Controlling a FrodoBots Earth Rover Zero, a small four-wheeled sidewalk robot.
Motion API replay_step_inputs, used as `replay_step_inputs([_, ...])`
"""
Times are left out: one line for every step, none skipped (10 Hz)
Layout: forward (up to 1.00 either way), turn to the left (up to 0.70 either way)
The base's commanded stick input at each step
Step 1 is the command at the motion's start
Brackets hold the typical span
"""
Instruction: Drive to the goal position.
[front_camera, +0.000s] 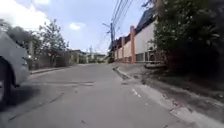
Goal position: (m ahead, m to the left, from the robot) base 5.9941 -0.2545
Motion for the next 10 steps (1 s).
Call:
replay_step_inputs([1.00, 0.00])
replay_step_inputs([1.00, 0.00])
replay_step_inputs([1.00, 0.00])
replay_step_inputs([1.00, 0.00])
replay_step_inputs([1.00, 0.00])
replay_step_inputs([1.00, 0.00])
replay_step_inputs([1.00, 0.00])
replay_step_inputs([1.00, 0.00])
replay_step_inputs([1.00, 0.00])
replay_step_inputs([1.00, 0.00])
